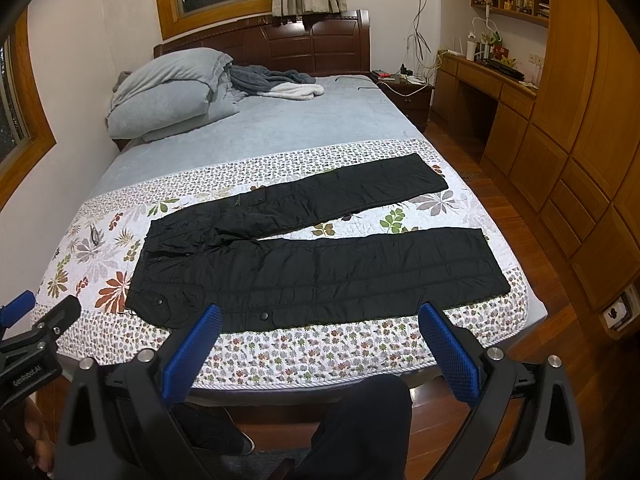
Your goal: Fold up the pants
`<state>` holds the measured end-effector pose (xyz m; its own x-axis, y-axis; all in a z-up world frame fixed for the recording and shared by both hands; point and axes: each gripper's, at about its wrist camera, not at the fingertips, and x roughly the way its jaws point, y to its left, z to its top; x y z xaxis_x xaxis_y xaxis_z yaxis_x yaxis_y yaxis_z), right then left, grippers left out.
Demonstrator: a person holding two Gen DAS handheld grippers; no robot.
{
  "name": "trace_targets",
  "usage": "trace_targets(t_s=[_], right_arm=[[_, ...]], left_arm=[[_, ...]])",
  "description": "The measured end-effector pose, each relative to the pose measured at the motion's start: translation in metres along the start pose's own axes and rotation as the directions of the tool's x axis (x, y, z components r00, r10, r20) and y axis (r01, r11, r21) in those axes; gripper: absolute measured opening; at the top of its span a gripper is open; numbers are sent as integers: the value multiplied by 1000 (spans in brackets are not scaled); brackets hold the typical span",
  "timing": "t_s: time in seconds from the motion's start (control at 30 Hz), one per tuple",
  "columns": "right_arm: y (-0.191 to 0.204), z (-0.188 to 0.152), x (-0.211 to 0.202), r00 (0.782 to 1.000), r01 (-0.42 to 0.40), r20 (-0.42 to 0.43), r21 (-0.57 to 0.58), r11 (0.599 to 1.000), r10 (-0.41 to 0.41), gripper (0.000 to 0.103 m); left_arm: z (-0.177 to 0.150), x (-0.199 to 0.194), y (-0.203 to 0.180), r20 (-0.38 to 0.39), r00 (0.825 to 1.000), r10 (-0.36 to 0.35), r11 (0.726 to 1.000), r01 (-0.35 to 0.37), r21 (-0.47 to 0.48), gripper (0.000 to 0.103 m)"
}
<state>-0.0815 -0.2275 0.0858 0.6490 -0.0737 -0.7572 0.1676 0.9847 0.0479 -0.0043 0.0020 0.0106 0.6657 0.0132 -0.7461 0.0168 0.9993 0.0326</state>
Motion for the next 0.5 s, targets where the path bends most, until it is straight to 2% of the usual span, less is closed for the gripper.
trace_targets(t_s=[0.5], right_arm=[[-1,-2,-4,1000,-3,-1,3,1000,3,99]], left_arm=[[0,-1,1,4,1000,1,1000,-1,0,100]])
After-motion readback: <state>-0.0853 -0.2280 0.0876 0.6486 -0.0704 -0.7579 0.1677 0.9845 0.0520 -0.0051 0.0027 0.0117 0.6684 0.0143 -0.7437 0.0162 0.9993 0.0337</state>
